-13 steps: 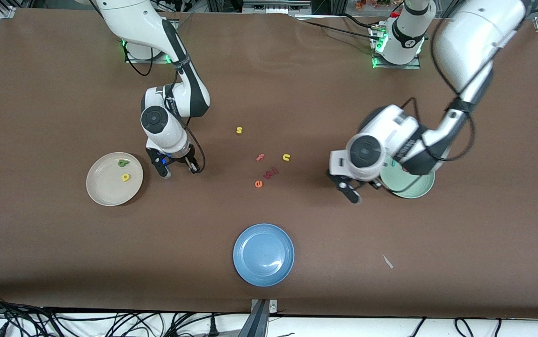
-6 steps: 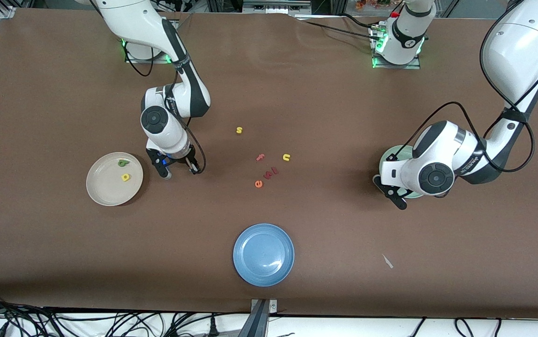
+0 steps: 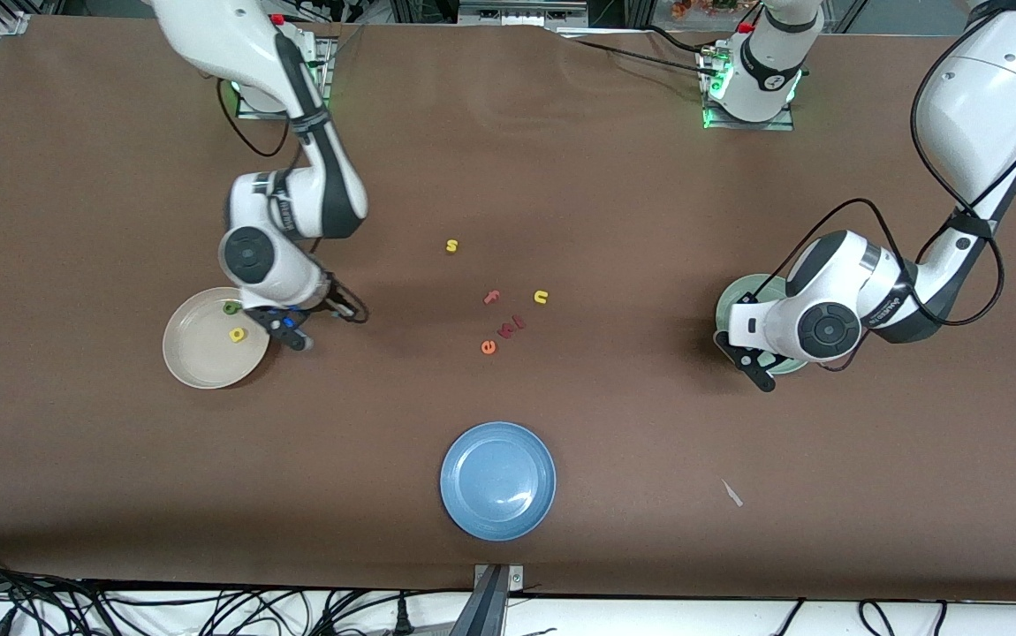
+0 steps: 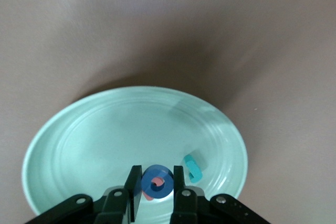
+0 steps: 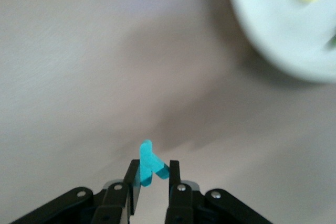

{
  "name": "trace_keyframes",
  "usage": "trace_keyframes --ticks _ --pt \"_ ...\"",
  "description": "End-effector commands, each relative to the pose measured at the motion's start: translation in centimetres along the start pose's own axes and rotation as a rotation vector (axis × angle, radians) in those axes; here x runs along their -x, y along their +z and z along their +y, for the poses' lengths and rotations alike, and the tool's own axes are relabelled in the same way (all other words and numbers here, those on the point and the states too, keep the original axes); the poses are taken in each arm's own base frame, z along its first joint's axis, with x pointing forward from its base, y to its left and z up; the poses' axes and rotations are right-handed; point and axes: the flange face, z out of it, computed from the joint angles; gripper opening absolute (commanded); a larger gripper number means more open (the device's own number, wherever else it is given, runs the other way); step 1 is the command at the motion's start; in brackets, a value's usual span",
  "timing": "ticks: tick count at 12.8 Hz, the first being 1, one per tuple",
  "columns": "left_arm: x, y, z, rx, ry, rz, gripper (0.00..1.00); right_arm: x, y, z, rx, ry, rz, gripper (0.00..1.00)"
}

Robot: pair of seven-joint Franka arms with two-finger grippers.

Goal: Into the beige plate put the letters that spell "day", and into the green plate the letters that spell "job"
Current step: 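Place the blue o on the green plate while the right gripper places cyan t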

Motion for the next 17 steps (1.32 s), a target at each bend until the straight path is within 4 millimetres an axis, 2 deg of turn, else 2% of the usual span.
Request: trace_keyframes --ticks 1,3,5,6,7,8,9,10,12,14,17 --pt "0.5 0.9 0.3 -0.018 0.028 0.026 0.08 -3.0 -2.5 4.8 0.011 -0.138 -0.021 0.00" --pt "0.3 0.9 0.3 -0.020 0.030 0.046 0.14 -5.3 -2.8 7.9 0.025 -0.213 -0.013 0.00" --pt "-0.1 1.1 0.5 -0.018 0.036 0.056 0.18 -7.8 -2.3 11.4 0.053 -0.296 -0.011 0.00" --pt "-0.2 1.4 0.4 -0.012 0.034 0.062 0.24 -8.9 -1.7 12.7 0.071 -0.342 -0.010 0.00" --pt "-0.2 1.5 0.4 -0.008 0.034 0.062 0.47 -9.9 -1.4 14.0 0.078 -0.376 -0.009 0.00" --pt "-0.1 1.4 0.2 -0.009 0.032 0.063 0.98 -10.5 -1.7 14.3 0.076 -0.379 -0.003 0.27" --pt "0.1 1.3 0.0 -0.008 0.029 0.061 1.00 -10.5 -2.0 14.1 0.073 -0.380 -0.003 0.88" --pt "0.2 0.8 0.1 -0.010 0.026 0.059 1.00 -10.2 -2.6 13.2 0.069 -0.399 0.004 1.00" --pt "0.6 -1.2 0.3 -0.025 0.016 0.040 1.00 -9.9 -4.3 11.7 0.060 -0.385 -0.031 1.00" --pt "0.5 -5.1 1.9 -0.042 0.011 0.030 1.00 -9.8 -6.7 10.2 0.054 -0.342 -0.066 1.00" --pt "2.2 -11.2 2.3 -0.016 -0.061 0.030 1.00 -9.0 -8.8 8.1 0.053 -0.267 -0.092 1.00"
